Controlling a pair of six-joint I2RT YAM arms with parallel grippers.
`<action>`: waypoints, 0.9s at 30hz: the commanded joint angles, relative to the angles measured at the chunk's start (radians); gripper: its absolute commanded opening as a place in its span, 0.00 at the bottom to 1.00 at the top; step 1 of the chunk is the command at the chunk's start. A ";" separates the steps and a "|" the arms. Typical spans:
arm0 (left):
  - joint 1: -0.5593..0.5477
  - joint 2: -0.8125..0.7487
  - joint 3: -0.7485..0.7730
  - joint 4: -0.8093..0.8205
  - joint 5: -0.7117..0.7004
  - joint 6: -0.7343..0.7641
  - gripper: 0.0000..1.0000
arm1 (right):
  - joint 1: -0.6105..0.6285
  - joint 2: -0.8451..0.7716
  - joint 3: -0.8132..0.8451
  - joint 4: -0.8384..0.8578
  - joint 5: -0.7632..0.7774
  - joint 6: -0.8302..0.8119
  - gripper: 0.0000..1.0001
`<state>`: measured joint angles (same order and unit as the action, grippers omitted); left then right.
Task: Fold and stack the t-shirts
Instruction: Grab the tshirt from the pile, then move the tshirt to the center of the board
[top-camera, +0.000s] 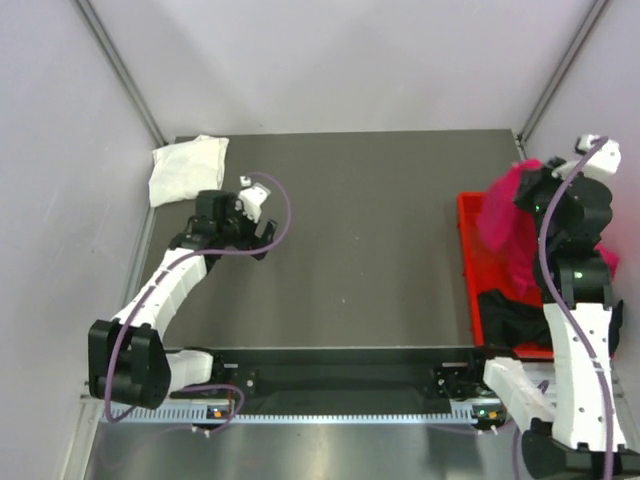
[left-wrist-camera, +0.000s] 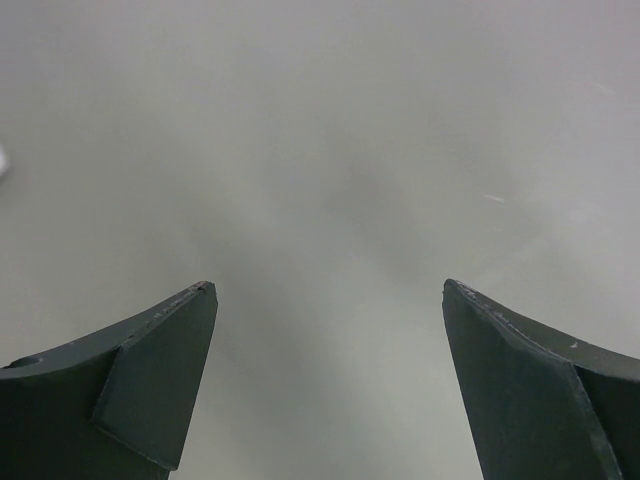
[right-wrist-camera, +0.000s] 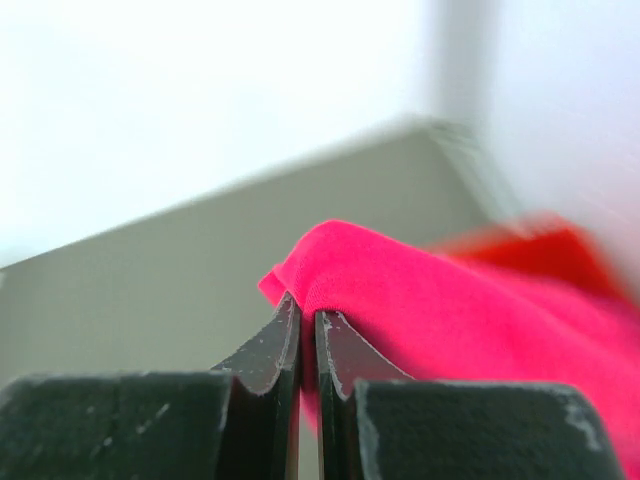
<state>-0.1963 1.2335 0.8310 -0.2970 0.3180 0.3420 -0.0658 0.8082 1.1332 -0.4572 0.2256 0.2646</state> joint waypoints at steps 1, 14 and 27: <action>0.110 -0.006 0.080 -0.034 -0.019 -0.032 0.99 | 0.136 0.040 0.178 0.096 -0.398 0.005 0.00; 0.390 -0.029 0.163 -0.103 0.024 -0.051 0.99 | 0.469 0.187 0.295 0.619 -1.074 0.360 0.00; 0.382 -0.016 0.111 -0.122 0.226 0.005 0.94 | 0.462 0.550 0.007 0.157 -0.280 0.079 0.30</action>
<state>0.1875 1.2324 0.9558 -0.4129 0.4263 0.3157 0.3950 1.2545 1.1580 -0.2047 -0.3244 0.4103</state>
